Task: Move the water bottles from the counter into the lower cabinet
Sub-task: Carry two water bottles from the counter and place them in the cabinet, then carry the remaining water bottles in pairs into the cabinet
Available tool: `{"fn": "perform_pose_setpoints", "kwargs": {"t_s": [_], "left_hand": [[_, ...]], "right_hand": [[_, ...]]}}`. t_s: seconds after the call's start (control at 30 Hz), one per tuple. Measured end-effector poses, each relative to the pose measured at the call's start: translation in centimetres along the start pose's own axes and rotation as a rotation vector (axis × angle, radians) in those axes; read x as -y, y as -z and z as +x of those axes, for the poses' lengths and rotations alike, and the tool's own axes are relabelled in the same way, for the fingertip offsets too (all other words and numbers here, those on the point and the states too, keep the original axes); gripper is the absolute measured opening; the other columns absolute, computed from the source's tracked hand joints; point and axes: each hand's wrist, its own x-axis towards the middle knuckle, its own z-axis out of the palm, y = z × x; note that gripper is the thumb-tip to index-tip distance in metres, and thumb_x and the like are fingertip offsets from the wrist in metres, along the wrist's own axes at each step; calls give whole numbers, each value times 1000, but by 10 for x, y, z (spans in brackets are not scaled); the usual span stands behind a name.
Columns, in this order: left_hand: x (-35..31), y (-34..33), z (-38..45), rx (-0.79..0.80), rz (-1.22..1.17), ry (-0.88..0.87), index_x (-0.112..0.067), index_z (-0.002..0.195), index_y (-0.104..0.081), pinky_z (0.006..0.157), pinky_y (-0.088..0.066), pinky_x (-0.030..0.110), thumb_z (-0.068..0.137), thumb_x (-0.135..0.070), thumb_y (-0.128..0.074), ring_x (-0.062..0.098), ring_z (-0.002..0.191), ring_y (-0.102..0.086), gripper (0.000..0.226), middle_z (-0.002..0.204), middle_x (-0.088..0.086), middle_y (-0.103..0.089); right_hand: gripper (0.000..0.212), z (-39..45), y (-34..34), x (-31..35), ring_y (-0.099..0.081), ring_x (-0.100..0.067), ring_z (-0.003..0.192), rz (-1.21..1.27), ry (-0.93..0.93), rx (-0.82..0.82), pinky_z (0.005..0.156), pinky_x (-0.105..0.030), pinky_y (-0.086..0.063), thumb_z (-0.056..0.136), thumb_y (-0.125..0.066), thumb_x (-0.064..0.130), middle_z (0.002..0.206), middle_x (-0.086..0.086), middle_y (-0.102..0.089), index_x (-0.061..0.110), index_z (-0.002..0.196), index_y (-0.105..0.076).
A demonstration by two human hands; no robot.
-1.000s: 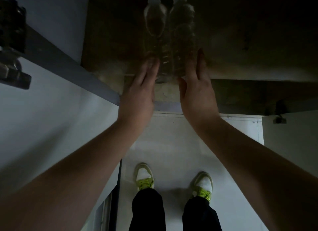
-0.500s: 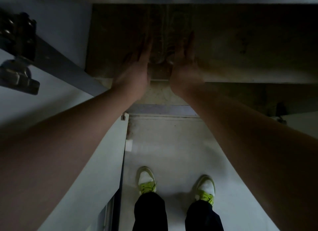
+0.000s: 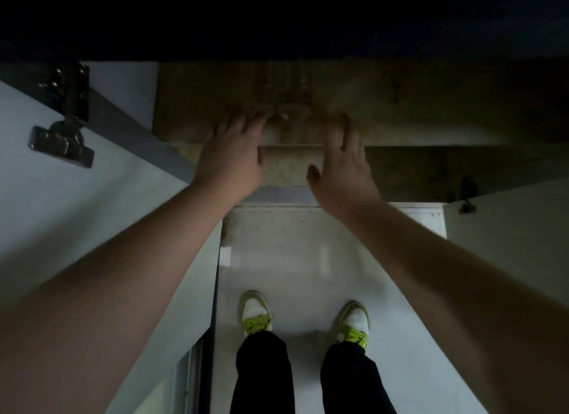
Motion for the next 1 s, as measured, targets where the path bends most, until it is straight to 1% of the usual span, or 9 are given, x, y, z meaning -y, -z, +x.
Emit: {"fn": "perform_pose_setpoints", "kwargs": {"t_s": [0.1,0.23,0.37,0.47,0.53,0.63,0.73,0.87,1.0], "left_hand": [[-9,12,-47,106,53,-43,-20,141,-43,99,-39,45,91,-29,-55,33,124,-47,52,138,10,-51],[-25,45,-121,389,154,-66,-24,139,-46,93,-42,43,89,-41,-53,29,124,-48,54,139,3,-51],[-68,102,-195,431,162,-141,-18,113,-68,77,-50,46,75,-40,-43,32,94,-65,50,109,8,-67],[-100,148,-239,423,174,-266,-16,106,-67,77,-49,45,76,-34,-46,32,91,-64,41,103,9,-65],[-118,175,-261,381,162,-347,-16,110,-66,78,-48,44,79,-33,-50,33,93,-62,39,103,9,-64],[-140,208,-273,344,137,-344,-17,117,-66,76,-50,43,78,-40,-46,31,91,-63,48,104,7,-66],[-160,233,-270,311,88,-394,-18,113,-68,72,-53,42,78,-42,-42,28,88,-66,50,102,4,-68],[-188,275,-252,257,99,-496,-22,110,-71,70,-55,38,80,-44,-40,22,88,-69,49,102,0,-71],[-221,310,-236,216,91,-693,-24,132,-56,91,-47,38,95,-42,-38,20,114,-58,45,127,-1,-61]], "right_hand": [[75,-48,19,-8,-16,-30,148,-37,-8,88,119,-48,-23,95,-55,29,161,-9,-12,24,154,-9],[62,-117,70,-6,-16,-28,146,-146,-73,268,118,-42,-21,98,-44,36,158,-7,-20,21,153,-18],[58,-201,134,7,-26,-28,141,-221,-17,346,113,-41,-26,94,-47,38,154,-7,-29,19,147,-31],[56,-258,186,21,-33,-30,138,-256,0,386,111,-42,-28,91,-53,34,148,-9,-39,16,142,-41],[53,-291,220,30,-47,-33,128,-304,1,352,104,-44,-38,85,-60,35,135,-12,-53,14,133,-52],[49,-330,263,40,-67,-32,100,-353,-12,236,87,-40,-53,68,-63,39,108,-11,-69,16,111,-67],[48,-353,301,55,-67,-25,103,-404,-22,131,89,-37,-53,77,-53,45,114,-4,-69,20,115,-67],[49,-376,334,69,-58,-26,120,-343,-193,-3,100,-40,-45,91,-51,46,132,-3,-60,21,133,-55],[53,-397,352,67,-43,-23,135,-304,-299,-116,112,-38,-31,98,-44,48,146,1,-47,24,144,-41]]}}
